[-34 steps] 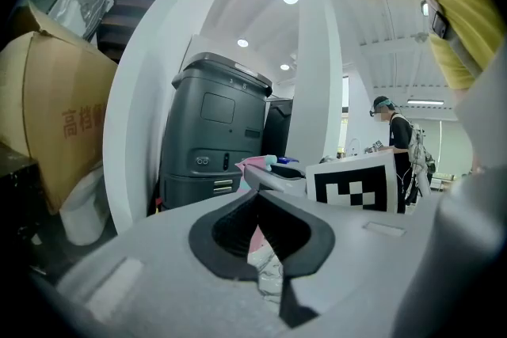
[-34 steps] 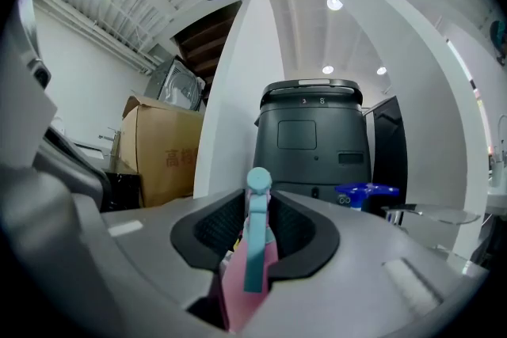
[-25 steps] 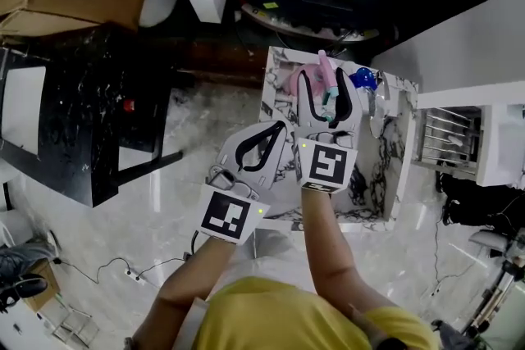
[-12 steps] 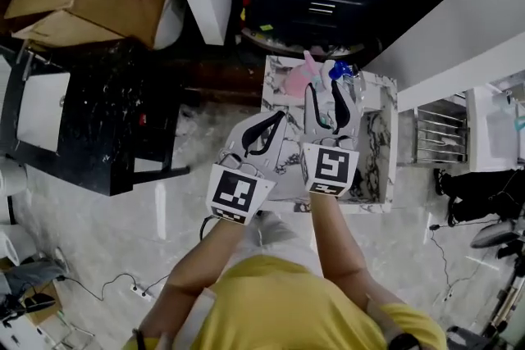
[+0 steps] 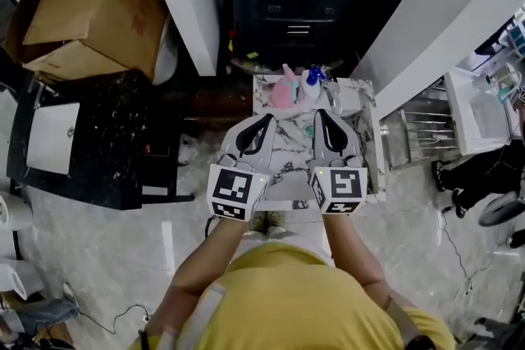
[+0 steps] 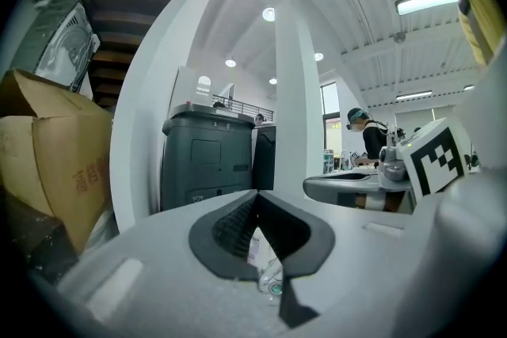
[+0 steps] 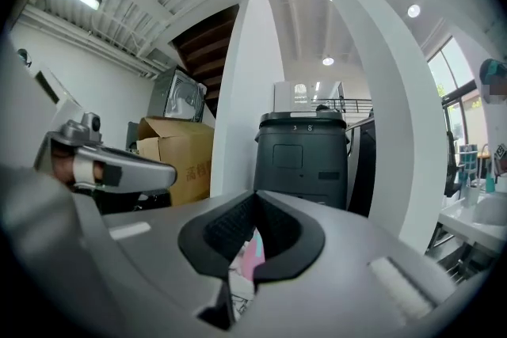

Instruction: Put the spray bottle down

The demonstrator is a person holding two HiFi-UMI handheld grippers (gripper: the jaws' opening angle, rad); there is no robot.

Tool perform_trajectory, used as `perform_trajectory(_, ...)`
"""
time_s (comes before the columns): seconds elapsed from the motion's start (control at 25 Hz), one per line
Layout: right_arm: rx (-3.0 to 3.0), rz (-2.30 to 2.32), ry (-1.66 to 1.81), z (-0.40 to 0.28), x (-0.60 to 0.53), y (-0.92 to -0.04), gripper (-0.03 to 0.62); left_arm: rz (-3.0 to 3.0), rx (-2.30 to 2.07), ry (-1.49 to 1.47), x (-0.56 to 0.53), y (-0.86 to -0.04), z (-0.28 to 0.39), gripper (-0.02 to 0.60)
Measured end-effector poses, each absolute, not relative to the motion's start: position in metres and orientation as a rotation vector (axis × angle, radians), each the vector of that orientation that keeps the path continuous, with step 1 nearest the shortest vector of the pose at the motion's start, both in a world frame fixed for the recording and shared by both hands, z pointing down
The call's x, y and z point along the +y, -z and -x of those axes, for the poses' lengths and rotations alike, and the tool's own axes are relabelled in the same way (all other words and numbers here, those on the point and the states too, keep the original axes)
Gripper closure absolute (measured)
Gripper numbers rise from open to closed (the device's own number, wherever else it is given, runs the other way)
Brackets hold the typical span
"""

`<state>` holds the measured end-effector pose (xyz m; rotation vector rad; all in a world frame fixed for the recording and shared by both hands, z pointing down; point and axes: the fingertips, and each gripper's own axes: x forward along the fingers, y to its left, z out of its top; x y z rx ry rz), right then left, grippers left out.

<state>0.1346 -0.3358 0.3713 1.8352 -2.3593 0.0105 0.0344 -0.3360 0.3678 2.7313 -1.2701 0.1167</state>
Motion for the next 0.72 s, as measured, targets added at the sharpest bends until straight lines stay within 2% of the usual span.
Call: perform_trajectory(0.72,-2.445,-1.880,0.165,-0.139,-0.261,-0.294,0.595,-2.783,-1.400,-0.006,-0.294,-0.300,-0.016,0.581)
